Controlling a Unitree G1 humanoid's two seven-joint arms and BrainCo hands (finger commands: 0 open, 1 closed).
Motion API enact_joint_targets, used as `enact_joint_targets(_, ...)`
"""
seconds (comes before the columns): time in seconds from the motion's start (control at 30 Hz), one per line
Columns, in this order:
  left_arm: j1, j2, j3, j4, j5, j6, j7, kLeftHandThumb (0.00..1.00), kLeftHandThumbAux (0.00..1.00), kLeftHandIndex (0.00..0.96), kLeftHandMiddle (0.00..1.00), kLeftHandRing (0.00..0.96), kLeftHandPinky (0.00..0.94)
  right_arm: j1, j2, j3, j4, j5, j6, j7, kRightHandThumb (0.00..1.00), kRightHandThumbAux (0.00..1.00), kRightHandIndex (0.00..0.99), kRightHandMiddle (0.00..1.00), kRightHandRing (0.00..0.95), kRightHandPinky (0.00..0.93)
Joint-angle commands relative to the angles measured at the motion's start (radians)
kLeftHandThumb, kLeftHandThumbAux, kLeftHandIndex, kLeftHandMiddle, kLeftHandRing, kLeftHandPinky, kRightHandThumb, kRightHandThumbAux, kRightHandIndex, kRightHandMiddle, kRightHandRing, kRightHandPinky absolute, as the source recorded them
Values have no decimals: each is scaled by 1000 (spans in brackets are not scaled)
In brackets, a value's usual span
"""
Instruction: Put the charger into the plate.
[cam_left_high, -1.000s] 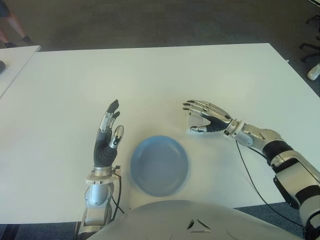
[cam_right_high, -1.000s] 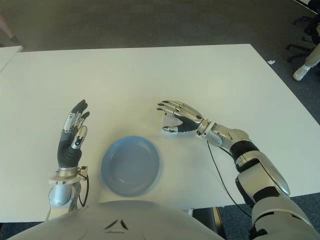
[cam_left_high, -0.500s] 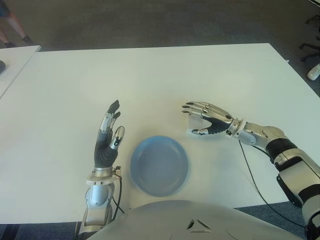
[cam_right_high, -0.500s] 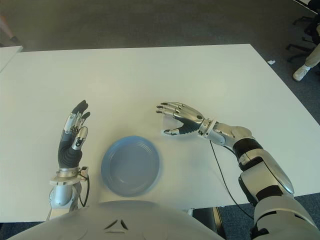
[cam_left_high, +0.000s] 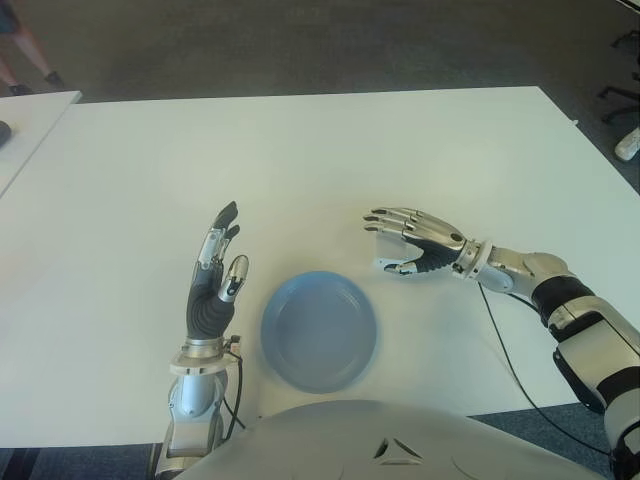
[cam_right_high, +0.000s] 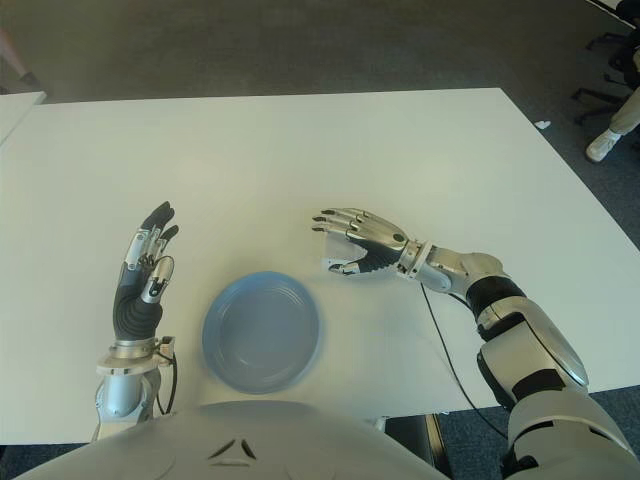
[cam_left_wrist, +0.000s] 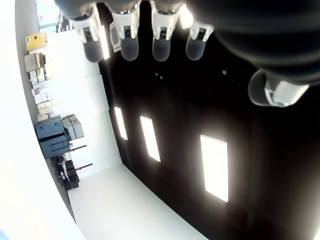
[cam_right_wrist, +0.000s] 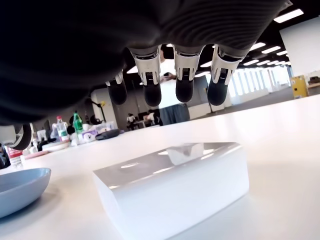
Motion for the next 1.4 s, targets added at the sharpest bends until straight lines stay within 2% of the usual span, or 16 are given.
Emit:
enact_joint_targets(0.03, 12, -1, 6, -10, 13, 15, 1, 308, 279, 92, 24, 0, 10, -9, 0, 12, 18, -19, 16, -12, 300, 215, 0, 0, 0, 0)
enact_joint_targets(0.33, 11, 1, 1, -8, 20, 9, -3, 319, 281, 106, 25, 0, 2, -7, 7, 15, 38, -20, 47, -31, 300, 204, 0, 0, 0, 0)
enact_joint_targets(0.47, 8, 5, -2, -3, 10, 10, -8, 324, 283, 108, 23, 0, 14, -7, 12, -1, 56, 12, 75, -3, 312, 188, 0, 0, 0, 0)
enact_joint_targets(0.6, 6, 12, 1, 7, -2, 7, -12, 325, 282, 109, 23, 0, 13, 4, 8, -33, 51, 67, 104, 55, 318, 161, 0, 0, 0, 0)
enact_joint_targets(0.73, 1, 17, 7, 22, -2, -3, -10, 330, 283, 110, 23, 0, 11, 27, -13, -78, 10, 142, 134, 160, 310, 141, 0, 0, 0, 0)
enact_joint_targets(0.87, -8, 23, 8, 33, -7, -9, -12, 339, 285, 111, 24, 0, 12, 59, -42, -130, -75, 227, 178, 295, 289, 136, 0, 0, 0, 0)
enact_joint_targets(1.0, -15, 30, 8, 46, -10, -17, -14, 343, 283, 112, 23, 0, 15, 115, -71, -186, -211, 296, 255, 411, 275, 139, 0, 0, 0, 0)
enact_joint_targets(1.4, -49, 48, 0, 104, -20, -60, -24, 331, 289, 98, 13, 0, 5, 259, -99, -303, -477, 360, 448, 565, 247, 142, 0, 0, 0, 0)
